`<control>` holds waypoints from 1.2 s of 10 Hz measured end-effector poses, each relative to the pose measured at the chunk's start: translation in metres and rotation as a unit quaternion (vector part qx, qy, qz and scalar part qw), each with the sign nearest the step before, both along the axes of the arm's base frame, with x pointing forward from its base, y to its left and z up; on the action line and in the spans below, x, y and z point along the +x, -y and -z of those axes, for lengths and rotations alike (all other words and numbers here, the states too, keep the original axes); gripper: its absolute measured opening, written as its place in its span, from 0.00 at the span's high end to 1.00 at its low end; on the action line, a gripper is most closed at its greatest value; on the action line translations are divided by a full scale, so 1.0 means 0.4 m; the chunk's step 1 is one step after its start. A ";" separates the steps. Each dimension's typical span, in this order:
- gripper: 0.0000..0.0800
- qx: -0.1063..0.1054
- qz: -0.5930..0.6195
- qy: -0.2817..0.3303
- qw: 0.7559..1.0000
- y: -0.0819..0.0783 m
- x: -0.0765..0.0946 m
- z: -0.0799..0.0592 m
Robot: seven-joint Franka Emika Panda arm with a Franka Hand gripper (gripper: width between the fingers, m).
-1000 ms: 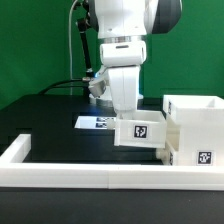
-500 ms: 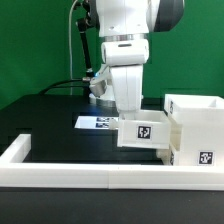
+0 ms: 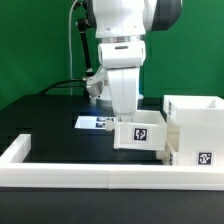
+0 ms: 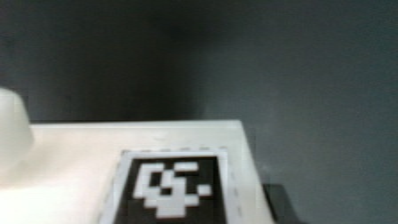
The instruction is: Assemble drawer
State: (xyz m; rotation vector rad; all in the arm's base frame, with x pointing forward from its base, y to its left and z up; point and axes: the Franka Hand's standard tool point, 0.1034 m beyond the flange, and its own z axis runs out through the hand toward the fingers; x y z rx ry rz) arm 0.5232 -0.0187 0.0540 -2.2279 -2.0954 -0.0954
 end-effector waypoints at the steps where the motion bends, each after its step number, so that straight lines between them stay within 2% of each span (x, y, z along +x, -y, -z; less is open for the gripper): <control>1: 0.95 0.000 -0.003 0.001 1.000 -0.008 0.008 -0.006; 9: 0.95 0.002 -0.009 -0.001 1.000 -0.033 0.028 -0.008; 12: 0.95 0.002 -0.008 -0.001 1.000 -0.027 0.034 -0.004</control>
Offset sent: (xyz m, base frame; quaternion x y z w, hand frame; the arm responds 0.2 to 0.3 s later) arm 0.0000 0.0000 0.0000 0.0000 0.0000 0.0000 1.0000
